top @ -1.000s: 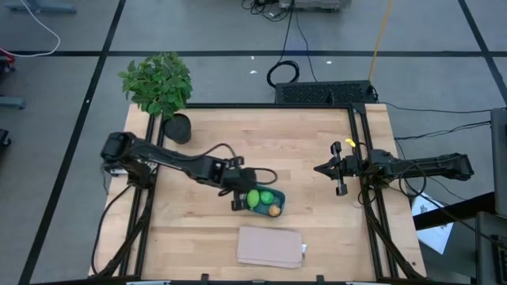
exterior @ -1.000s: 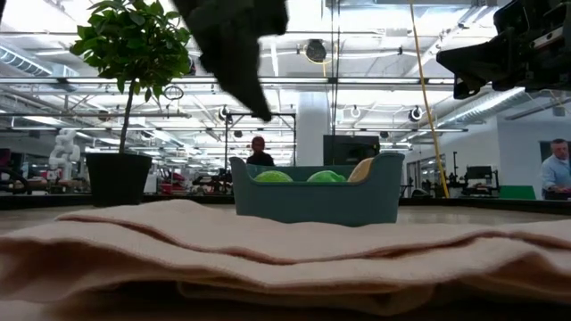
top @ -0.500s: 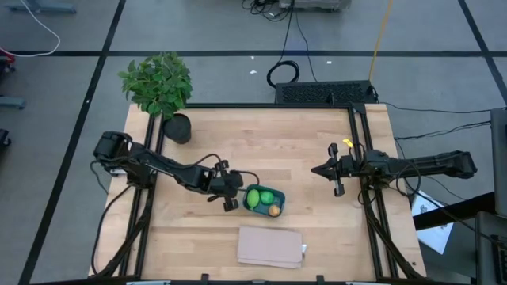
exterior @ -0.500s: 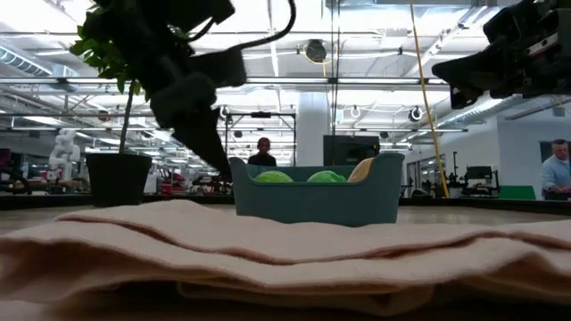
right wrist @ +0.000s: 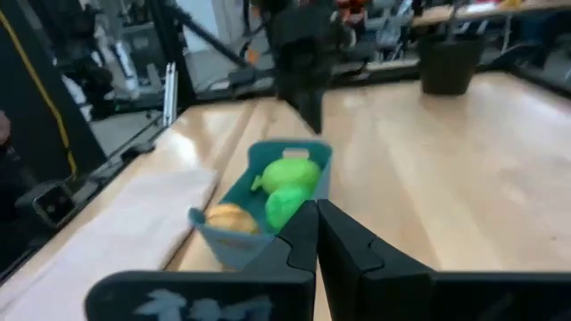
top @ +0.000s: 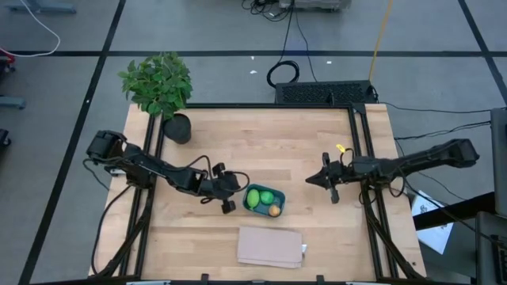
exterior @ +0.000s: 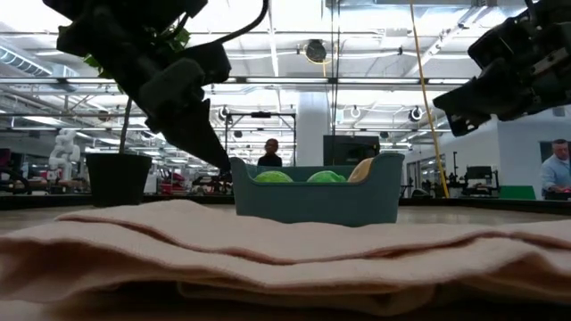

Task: Pick and placing Produce into tupperware
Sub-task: Adjust the blue bin, then return to Home Position

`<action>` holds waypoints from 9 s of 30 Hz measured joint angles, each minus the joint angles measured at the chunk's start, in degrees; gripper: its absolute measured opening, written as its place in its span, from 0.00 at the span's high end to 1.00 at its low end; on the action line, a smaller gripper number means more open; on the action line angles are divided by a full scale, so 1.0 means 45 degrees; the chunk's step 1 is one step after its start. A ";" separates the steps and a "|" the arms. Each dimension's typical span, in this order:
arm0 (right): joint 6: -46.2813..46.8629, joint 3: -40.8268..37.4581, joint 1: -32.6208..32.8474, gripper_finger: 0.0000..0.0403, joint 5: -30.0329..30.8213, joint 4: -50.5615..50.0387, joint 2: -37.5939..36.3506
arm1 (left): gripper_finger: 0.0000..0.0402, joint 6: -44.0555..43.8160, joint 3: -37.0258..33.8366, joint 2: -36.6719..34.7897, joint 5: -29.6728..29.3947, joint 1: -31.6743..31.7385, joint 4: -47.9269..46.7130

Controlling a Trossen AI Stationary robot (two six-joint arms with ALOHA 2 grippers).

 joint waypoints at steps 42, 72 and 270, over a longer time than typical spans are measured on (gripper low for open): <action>0.1169 0.2081 0.2316 1.00 -0.0053 0.4354 0.9361 | 1.00 -0.1447 -0.0015 0.0589 -0.0415 -0.0674 0.0934; 0.0940 0.2191 0.2296 1.00 -0.0191 0.4810 0.9968 | 0.99 -0.1382 0.0000 0.1248 0.0379 -0.1111 0.2487; -0.1017 -0.0398 0.0217 1.00 0.0829 0.0683 -0.3445 | 1.00 0.8546 -0.8034 -1.9936 0.2221 0.0040 -0.1636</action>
